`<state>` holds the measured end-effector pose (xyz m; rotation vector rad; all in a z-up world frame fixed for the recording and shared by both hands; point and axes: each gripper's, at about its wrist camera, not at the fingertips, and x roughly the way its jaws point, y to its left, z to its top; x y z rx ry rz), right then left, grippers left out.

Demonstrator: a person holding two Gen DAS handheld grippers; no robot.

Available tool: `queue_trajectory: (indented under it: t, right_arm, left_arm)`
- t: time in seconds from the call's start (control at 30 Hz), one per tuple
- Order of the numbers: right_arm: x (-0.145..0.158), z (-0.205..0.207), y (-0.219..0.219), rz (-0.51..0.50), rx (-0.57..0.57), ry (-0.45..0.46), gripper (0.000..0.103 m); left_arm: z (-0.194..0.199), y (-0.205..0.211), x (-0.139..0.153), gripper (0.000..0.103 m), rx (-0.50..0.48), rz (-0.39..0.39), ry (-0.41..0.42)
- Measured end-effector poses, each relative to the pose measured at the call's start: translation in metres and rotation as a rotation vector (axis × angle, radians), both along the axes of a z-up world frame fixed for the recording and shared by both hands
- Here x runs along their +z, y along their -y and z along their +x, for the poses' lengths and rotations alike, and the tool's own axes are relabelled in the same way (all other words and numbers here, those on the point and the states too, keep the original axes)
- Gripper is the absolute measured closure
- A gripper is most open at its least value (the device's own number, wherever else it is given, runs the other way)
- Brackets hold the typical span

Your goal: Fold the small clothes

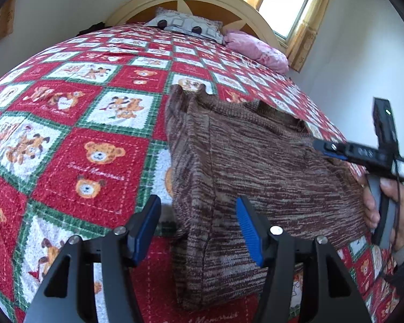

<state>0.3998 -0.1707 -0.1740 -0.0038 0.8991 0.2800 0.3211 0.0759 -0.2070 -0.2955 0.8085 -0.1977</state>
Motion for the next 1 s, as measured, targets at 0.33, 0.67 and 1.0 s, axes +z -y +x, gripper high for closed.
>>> queue_trajectory:
  t: [0.33, 0.67, 1.0]
  right_arm:
    - [0.006, -0.095, -0.063, -0.1, 0.213, 0.086, 0.04]
    - [-0.011, -0.136, -0.119, -0.217, 0.327, 0.135, 0.04]
    - [-0.022, -0.164, -0.17, -0.319, 0.444, 0.194, 0.04]
  left_arm:
    - [-0.005, -0.01, 0.006, 0.013, 0.081, 0.092, -0.046]
    - [-0.01, -0.034, 0.02, 0.012, 0.079, 0.21, -0.029]
    - [0.002, -0.051, 0.015, 0.012, 0.033, 0.284, -0.053]
